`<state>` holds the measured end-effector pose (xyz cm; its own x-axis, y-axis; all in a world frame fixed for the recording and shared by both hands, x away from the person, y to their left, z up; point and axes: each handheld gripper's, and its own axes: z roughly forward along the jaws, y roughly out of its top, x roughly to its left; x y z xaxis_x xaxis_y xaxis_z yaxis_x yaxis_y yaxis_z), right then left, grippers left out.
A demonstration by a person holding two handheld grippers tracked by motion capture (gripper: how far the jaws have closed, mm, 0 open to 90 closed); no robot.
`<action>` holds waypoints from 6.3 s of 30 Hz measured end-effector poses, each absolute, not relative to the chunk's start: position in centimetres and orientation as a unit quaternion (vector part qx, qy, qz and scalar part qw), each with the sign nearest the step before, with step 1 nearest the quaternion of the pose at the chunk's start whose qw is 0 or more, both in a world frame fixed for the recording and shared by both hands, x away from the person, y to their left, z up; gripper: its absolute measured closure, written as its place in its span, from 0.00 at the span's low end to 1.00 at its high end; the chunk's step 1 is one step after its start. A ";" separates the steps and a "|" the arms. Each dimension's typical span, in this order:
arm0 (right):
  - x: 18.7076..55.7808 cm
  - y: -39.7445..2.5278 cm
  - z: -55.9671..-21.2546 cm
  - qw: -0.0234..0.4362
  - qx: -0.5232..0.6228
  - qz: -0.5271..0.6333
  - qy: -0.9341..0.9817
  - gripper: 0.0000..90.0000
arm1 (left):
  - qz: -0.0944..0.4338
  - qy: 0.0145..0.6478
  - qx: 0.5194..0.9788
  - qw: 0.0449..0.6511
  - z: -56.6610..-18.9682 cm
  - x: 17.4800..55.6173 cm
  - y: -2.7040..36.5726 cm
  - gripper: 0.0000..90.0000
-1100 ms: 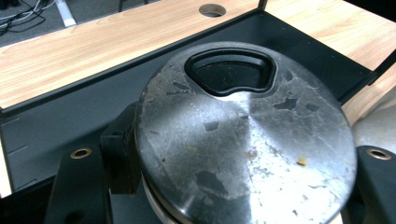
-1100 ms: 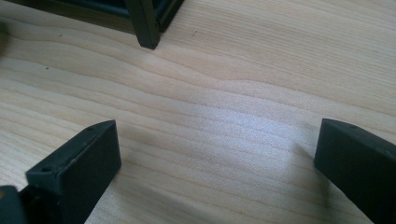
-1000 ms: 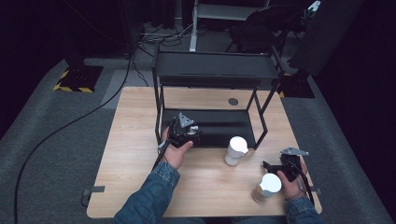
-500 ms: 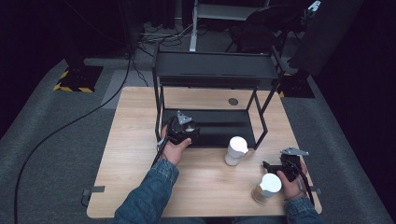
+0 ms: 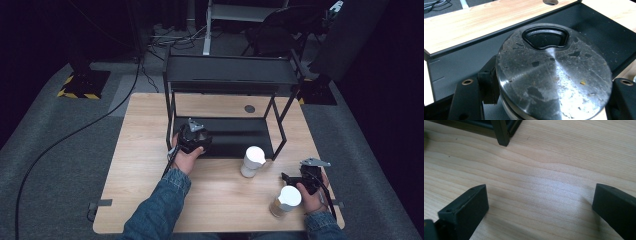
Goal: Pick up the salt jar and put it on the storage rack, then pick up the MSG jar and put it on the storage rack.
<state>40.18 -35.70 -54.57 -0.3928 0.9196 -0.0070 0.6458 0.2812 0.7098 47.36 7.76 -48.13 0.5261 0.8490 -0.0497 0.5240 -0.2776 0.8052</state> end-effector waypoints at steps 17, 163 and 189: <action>40.2 -35.7 -54.6 0.215 0.508 0.319 0.771 0.00 | 0.192 0.455 0.768 0.408 -48.7 47.9 8.1 0.33; 40.4 -35.7 -54.6 0.212 0.494 0.324 0.778 0.02 | 0.189 0.477 0.794 0.326 -54.5 32.3 14.1 0.11; 39.8 -35.3 -51.9 0.228 0.493 0.331 0.771 0.05 | 0.188 0.478 0.794 0.325 -54.5 32.4 14.1 0.09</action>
<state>39.80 -35.32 -51.91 -0.4094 0.9120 -0.0243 0.6105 0.2936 0.7356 32.43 14.07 -54.48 0.4716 0.8817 -0.0123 0.6379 -0.3316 0.6951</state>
